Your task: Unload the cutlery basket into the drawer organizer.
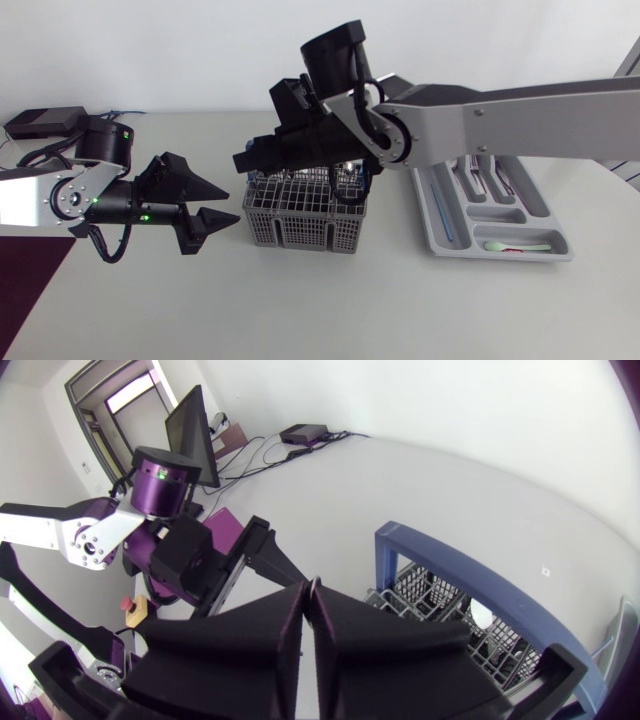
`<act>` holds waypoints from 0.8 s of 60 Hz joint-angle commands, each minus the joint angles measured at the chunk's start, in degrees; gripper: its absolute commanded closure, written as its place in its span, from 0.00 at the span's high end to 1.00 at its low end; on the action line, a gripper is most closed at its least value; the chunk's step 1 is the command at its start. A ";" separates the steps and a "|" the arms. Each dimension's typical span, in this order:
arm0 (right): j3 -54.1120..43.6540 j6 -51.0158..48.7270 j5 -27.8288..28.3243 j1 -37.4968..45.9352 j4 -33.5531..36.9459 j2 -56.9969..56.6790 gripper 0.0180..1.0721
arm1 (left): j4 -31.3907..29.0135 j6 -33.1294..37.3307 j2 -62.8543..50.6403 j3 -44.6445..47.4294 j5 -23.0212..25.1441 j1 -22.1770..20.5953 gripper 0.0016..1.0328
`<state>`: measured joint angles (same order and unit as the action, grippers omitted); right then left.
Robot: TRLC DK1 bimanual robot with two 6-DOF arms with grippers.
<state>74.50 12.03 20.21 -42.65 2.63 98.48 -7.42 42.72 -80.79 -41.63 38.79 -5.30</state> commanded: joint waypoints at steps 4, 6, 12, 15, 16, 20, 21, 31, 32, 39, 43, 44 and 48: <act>-0.58 1.59 1.24 0.64 1.67 -4.26 0.07 | -0.49 1.49 0.20 0.14 0.68 -0.06 0.84; -0.50 1.50 1.59 0.91 2.29 -5.14 0.07 | -0.67 1.49 0.20 0.05 0.68 -0.06 0.84; -0.23 1.42 2.82 2.14 4.31 -7.42 0.07 | -1.02 1.49 0.81 -0.03 0.68 0.03 0.84; -0.06 1.24 3.88 2.93 6.24 -9.18 0.07 | -1.28 1.49 1.08 -0.12 0.68 0.11 0.84; 0.03 1.15 4.14 3.10 6.77 -9.62 0.07 | -1.37 1.49 1.17 -0.03 0.68 0.20 0.84; -0.06 0.54 4.58 3.89 9.32 -12.34 0.07 | -1.54 1.49 1.52 0.05 0.59 0.20 0.84; -0.14 0.36 4.49 4.16 9.93 -13.05 0.07 | -1.72 1.58 1.69 0.05 0.59 0.20 0.84; -1.73 -3.24 4.84 9.26 18.64 -21.13 0.07 | -2.77 1.58 3.10 0.05 0.59 -0.06 0.85; -1.73 -3.33 4.84 9.52 18.99 -21.40 0.07 | -2.77 1.58 3.10 0.05 0.68 -0.06 0.85; -4.63 -6.50 4.93 15.76 25.23 -26.67 0.07 | -3.74 1.58 3.98 -0.03 0.59 -0.59 0.85; -7.09 -8.08 4.93 19.45 27.95 -29.66 0.07 | -4.09 1.58 4.33 -0.12 0.68 -0.76 0.85; -7.53 -8.52 4.93 20.33 28.57 -30.19 0.07 | -4.09 1.49 4.51 -0.12 0.59 -0.94 0.85; -10.34 -10.98 4.93 25.08 31.29 -33.00 0.07 | -4.53 1.40 4.94 -0.30 0.59 -1.12 0.85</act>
<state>67.46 3.84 24.93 -20.82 31.94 67.64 -11.11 42.72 -77.08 -41.63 38.76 -5.93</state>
